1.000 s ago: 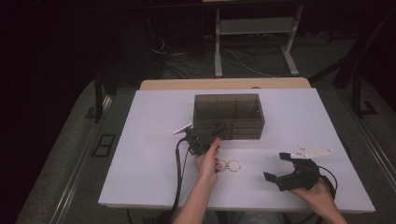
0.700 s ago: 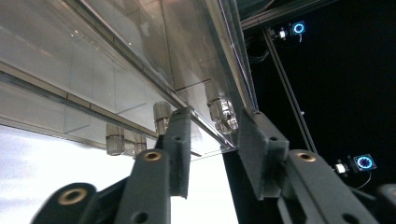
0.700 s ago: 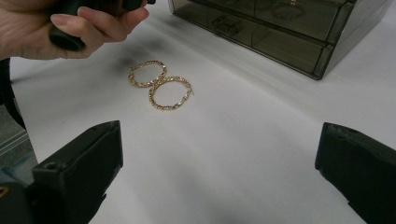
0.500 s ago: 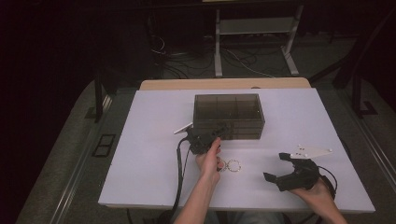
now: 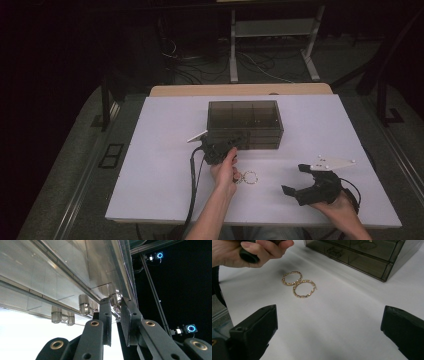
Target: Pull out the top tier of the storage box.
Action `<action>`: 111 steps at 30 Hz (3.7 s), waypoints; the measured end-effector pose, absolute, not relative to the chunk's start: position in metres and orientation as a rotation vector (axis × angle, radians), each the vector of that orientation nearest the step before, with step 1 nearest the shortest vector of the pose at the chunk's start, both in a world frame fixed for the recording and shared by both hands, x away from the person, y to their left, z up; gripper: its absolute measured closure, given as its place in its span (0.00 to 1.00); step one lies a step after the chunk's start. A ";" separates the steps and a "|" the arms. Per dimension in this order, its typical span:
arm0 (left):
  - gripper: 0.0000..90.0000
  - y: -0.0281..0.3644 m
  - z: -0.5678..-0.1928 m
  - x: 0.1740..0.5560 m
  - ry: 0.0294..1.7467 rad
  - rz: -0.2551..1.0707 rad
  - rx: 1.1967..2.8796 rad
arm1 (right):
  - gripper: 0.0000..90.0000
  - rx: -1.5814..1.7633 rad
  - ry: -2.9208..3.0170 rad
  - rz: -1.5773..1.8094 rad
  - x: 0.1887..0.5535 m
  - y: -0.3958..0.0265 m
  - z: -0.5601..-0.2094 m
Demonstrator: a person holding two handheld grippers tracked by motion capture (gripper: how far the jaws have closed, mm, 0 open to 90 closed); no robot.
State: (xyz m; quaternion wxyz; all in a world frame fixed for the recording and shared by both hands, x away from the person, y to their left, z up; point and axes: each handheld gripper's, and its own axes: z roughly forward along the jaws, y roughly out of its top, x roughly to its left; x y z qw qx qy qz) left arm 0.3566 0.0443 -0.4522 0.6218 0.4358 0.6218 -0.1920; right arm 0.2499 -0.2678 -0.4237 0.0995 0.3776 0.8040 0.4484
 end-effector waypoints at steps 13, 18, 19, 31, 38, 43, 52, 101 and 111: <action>0.89 0.044 -0.452 0.358 1.448 -0.488 0.975 | 0.00 1.110 2.380 1.331 0.249 -0.267 -0.423; 0.89 0.044 -0.453 0.356 1.453 -0.493 0.958 | 0.00 1.106 2.380 1.331 0.249 -0.267 -0.424; 0.89 0.044 -0.453 0.357 1.452 -0.493 0.960 | 0.00 1.107 2.380 1.330 0.249 -0.267 -0.423; 0.90 0.044 -0.454 0.354 1.454 -0.502 0.941 | 0.00 1.113 2.376 1.331 0.250 -0.268 -0.423; 0.90 0.043 -0.455 0.348 1.454 -0.488 0.934 | 0.00 1.117 2.373 1.333 0.249 -0.269 -0.423; 0.90 0.043 -0.454 0.344 1.457 -0.487 0.932 | 0.00 1.116 2.374 1.333 0.249 -0.268 -0.423; 0.89 0.042 -0.453 0.336 1.463 -0.474 0.925 | 0.00 1.112 2.375 1.330 0.250 -0.268 -0.423; 0.21 0.038 -0.401 0.313 1.181 -0.235 1.407 | 0.00 1.132 2.355 1.331 0.250 -0.272 -0.423; 0.05 0.030 -0.369 0.323 1.057 -0.131 1.648 | 0.00 1.135 2.359 1.331 0.249 -0.272 -0.423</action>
